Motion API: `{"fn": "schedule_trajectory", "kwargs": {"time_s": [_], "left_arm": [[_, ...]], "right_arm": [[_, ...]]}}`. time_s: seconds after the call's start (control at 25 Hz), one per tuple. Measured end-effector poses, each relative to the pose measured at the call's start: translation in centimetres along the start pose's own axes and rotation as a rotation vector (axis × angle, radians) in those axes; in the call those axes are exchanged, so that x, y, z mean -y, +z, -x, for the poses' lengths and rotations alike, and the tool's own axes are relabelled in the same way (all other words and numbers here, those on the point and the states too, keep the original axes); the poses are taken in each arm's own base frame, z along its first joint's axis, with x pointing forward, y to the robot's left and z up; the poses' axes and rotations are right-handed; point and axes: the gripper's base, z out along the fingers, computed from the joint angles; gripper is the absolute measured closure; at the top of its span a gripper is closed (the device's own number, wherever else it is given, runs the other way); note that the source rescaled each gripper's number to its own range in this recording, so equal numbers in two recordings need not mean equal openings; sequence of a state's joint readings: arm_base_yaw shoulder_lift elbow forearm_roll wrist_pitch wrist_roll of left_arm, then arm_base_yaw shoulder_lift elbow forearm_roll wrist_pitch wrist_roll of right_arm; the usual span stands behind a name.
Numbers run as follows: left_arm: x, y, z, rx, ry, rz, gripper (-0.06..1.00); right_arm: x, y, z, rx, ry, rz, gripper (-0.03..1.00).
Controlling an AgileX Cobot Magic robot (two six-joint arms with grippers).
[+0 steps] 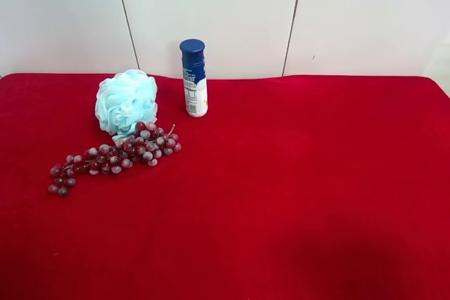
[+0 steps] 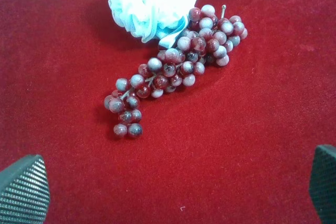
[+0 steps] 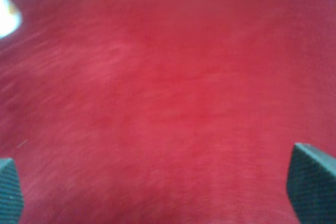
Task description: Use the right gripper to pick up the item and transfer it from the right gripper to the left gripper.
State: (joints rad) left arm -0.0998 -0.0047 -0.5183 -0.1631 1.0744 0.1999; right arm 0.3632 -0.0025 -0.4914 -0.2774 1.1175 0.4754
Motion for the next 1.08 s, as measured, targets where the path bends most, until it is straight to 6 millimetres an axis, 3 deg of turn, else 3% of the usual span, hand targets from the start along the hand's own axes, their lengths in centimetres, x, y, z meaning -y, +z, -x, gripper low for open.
{"fn": "schedule_trajectory", "kwargs": {"time_s": [0.4, 1.08], "left_arm": [[0.0, 0.0, 0.0, 0.0, 0.0, 0.0, -0.06], [-0.01, -0.01, -0.01, 0.0, 0.004, -0.009, -0.06]], "right_arm": [[-0.17, -0.81, -0.49, 0.074, 0.195, -0.347, -0.03], [-0.2, -0.87, -0.53, 0.08, 0.21, -0.373, -0.03]]}}
